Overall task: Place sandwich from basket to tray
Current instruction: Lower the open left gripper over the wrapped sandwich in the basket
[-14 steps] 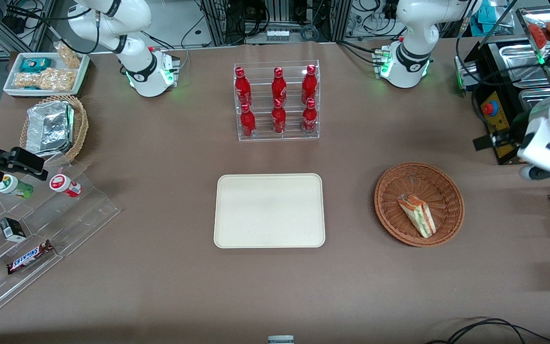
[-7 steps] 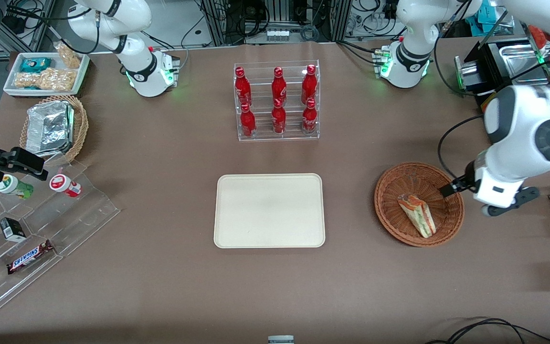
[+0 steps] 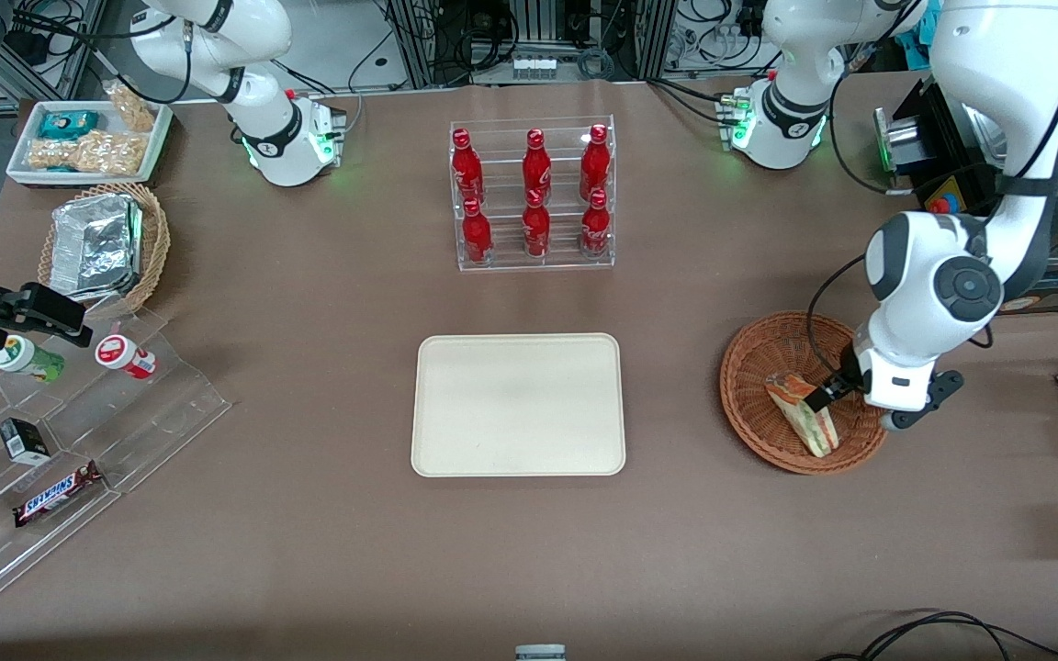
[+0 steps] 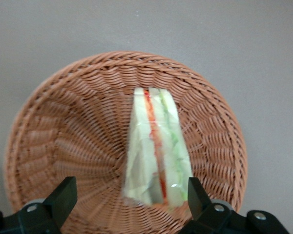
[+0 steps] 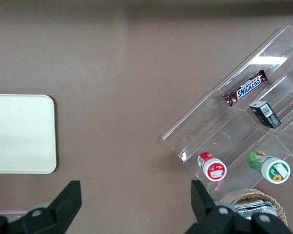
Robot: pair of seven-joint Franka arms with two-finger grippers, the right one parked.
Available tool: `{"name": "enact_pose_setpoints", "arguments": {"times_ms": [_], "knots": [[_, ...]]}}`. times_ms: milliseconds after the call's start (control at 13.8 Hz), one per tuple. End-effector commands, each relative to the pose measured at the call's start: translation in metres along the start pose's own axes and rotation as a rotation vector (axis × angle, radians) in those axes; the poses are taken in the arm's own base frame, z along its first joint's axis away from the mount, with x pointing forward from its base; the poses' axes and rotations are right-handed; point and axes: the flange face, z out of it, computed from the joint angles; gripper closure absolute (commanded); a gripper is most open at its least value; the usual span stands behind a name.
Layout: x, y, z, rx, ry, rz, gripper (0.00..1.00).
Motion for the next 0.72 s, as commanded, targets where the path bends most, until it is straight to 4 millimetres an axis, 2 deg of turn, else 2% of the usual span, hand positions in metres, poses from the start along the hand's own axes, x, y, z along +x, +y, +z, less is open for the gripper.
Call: {"name": "enact_pose_setpoints", "arguments": {"times_ms": [0, 362, 579, 651], "knots": [[0.002, 0.007, 0.015, -0.011, 0.008, -0.023, 0.00], [-0.005, 0.006, 0.047, -0.012, -0.009, -0.016, 0.00], [-0.006, 0.005, 0.052, -0.009, -0.016, -0.016, 0.00], [-0.006, 0.005, 0.056, -0.007, -0.022, -0.023, 0.12]]}}
